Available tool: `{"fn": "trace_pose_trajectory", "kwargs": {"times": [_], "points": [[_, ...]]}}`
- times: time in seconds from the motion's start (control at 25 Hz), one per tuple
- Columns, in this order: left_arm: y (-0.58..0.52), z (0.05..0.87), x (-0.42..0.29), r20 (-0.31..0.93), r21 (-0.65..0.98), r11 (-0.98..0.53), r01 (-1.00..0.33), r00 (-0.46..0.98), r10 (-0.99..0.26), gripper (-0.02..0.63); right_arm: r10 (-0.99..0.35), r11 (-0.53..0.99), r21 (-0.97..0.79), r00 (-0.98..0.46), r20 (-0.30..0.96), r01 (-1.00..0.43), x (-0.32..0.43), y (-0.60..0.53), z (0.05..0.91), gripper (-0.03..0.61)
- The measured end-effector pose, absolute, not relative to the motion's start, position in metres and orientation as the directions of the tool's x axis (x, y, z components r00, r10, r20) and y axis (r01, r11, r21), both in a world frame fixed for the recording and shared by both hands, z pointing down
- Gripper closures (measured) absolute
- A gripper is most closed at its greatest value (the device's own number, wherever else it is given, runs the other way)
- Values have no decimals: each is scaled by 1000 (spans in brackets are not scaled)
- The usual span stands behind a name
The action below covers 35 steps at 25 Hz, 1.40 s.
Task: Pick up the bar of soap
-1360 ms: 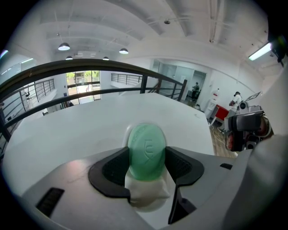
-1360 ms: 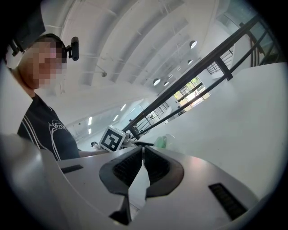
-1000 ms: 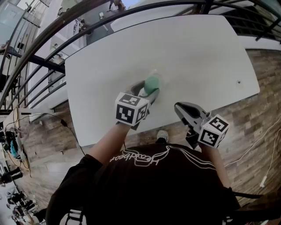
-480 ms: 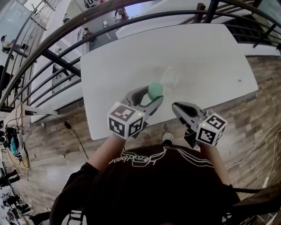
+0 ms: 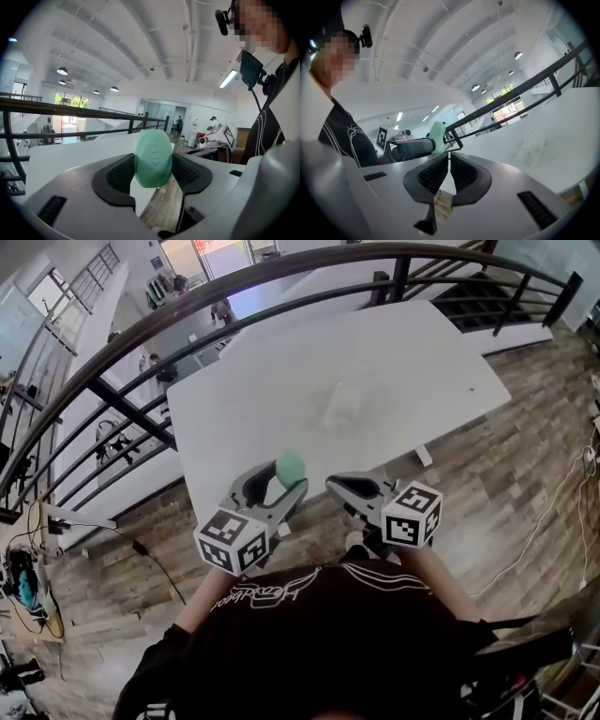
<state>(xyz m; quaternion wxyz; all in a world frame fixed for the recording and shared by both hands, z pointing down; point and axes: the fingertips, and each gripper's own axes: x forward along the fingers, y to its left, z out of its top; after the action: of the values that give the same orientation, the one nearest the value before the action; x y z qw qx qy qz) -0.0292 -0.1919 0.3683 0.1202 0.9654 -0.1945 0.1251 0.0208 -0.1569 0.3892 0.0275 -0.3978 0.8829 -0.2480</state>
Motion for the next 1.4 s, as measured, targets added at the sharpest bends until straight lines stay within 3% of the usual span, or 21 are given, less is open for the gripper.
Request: {"fn": "trace_pose_trajectory", "kwargs": {"times": [0.36,1.4], "points": [[-137,364,-84,252,196,-904,-379,911,-327,356,-722,570,-458,-682,116,-682,-31,-101,386,557],[-79,351,-91,203,194,-947,-255,955,-215,356,-813,497,-416,-576,83,-762,-35,-43,371,558]]}}
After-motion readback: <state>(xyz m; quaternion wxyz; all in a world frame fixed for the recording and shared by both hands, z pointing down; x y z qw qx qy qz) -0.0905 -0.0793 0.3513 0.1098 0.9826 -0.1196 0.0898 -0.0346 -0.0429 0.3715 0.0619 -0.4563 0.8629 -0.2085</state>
